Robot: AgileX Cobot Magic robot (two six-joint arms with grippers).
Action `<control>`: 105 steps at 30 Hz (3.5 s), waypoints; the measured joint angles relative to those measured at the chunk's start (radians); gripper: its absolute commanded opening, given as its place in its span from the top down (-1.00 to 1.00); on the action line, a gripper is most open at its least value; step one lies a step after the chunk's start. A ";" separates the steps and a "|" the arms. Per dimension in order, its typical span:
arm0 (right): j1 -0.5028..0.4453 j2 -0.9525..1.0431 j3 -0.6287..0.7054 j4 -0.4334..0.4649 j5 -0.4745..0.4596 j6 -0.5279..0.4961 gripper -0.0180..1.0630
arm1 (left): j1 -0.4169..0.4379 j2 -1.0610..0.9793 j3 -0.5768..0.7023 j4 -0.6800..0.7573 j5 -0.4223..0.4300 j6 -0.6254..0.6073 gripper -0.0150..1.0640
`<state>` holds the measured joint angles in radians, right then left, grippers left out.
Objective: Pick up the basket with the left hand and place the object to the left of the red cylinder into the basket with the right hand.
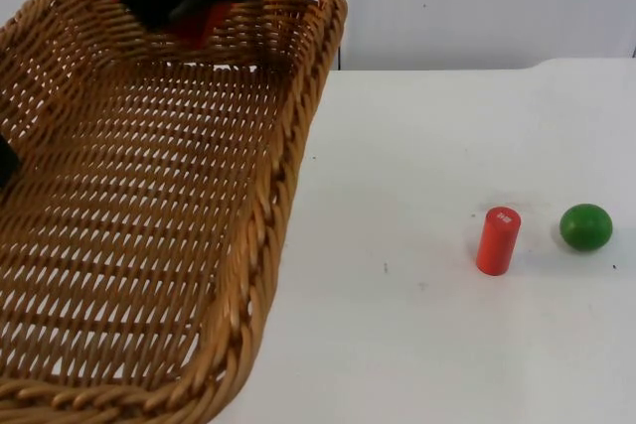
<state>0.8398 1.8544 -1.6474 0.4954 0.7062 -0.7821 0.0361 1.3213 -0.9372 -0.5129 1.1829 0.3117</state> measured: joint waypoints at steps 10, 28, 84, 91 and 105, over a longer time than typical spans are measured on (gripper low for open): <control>0.007 0.073 -0.004 0.001 -0.002 0.008 0.97 | 0.000 0.000 0.000 0.000 0.000 0.000 0.98; 0.007 0.078 -0.004 0.001 0.023 0.021 0.12 | 0.000 0.000 0.000 0.000 -0.003 0.000 0.98; 0.003 -0.382 0.328 -0.151 -0.065 0.230 -0.42 | 0.000 0.000 0.010 0.005 -0.011 0.010 0.98; -0.046 -0.538 0.392 -0.151 -0.069 0.259 -0.42 | 0.000 0.000 0.010 0.005 -0.011 0.012 0.98; -0.095 -0.784 0.603 -0.177 -0.058 0.277 -0.42 | 0.000 0.000 0.010 0.005 -0.020 0.019 0.98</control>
<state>0.7444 1.0709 -1.0439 0.3186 0.6482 -0.5048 0.0361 1.3213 -0.9269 -0.5079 1.1631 0.3302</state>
